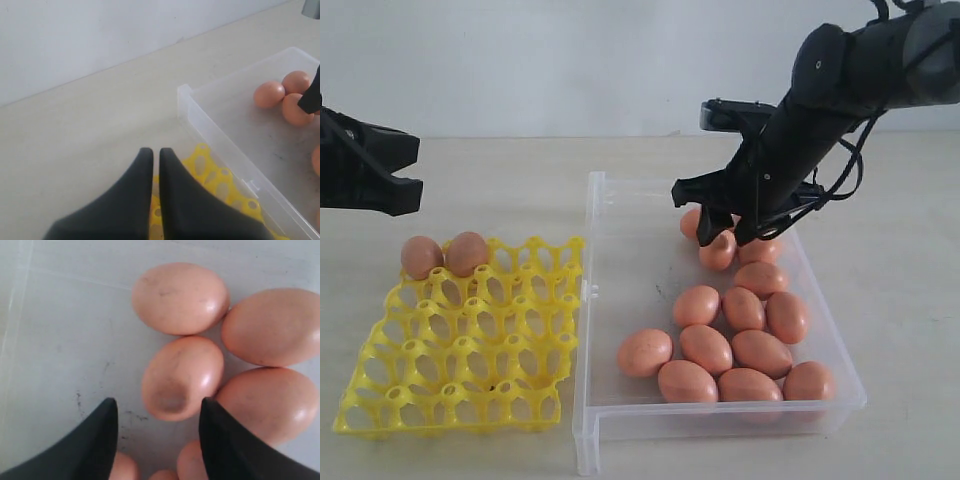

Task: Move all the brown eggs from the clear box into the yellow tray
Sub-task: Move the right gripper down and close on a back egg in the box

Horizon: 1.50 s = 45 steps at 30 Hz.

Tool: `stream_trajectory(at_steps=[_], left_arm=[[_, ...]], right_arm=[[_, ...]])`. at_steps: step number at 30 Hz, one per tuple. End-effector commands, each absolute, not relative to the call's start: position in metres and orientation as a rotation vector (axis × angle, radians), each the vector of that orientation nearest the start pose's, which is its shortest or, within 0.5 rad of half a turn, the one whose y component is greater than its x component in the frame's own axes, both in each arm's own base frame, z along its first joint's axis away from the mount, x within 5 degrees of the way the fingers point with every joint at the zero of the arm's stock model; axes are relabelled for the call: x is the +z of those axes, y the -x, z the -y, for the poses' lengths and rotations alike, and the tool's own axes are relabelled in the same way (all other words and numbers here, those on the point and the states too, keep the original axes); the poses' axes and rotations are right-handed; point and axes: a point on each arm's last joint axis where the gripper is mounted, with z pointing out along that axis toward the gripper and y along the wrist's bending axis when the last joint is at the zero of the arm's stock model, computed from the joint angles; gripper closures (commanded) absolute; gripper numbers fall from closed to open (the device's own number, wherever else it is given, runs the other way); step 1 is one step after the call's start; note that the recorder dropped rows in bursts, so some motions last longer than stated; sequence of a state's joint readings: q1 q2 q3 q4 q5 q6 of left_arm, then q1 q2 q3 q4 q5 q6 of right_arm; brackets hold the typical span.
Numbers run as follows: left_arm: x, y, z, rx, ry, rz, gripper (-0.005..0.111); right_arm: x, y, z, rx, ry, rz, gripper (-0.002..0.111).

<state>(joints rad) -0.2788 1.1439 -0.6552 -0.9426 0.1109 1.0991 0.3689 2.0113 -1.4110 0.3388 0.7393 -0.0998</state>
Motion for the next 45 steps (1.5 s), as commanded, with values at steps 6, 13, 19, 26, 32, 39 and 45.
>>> stream_trajectory(at_steps=[6, 13, 19, 26, 32, 39, 45], left_arm=[[0.278, -0.225, 0.074, -0.174, -0.493, -1.977, 0.103], [0.278, -0.225, 0.074, -0.173, -0.495, -1.976, 0.103], [0.278, -0.225, 0.074, -0.168, -0.503, -1.974, 0.103], [0.278, -0.225, 0.074, -0.166, -0.505, -1.974, 0.103], [0.278, -0.225, 0.074, -0.166, -0.505, -1.974, 0.103], [0.278, -0.225, 0.074, -0.166, -0.505, -1.974, 0.103], [0.278, -0.225, 0.074, -0.166, -0.505, -1.974, 0.103]], right_arm=[[0.164, -0.389, -0.167, 0.386, 0.256, -2.786, 0.063], [0.149, -0.396, -0.168, 0.376, 0.231, -2.764, 0.063], [0.137, -0.401, -0.17, 0.373, 0.216, -2.762, 0.063], [0.137, -0.405, -0.172, 0.331, 0.437, -2.74, 0.063], [0.139, -0.405, -0.173, 0.3, 0.598, -2.725, 0.063], [0.138, -0.402, -0.171, 0.259, 0.717, -2.726, 0.063], [0.148, -0.408, -0.176, 0.337, 0.571, -2.722, 0.062]])
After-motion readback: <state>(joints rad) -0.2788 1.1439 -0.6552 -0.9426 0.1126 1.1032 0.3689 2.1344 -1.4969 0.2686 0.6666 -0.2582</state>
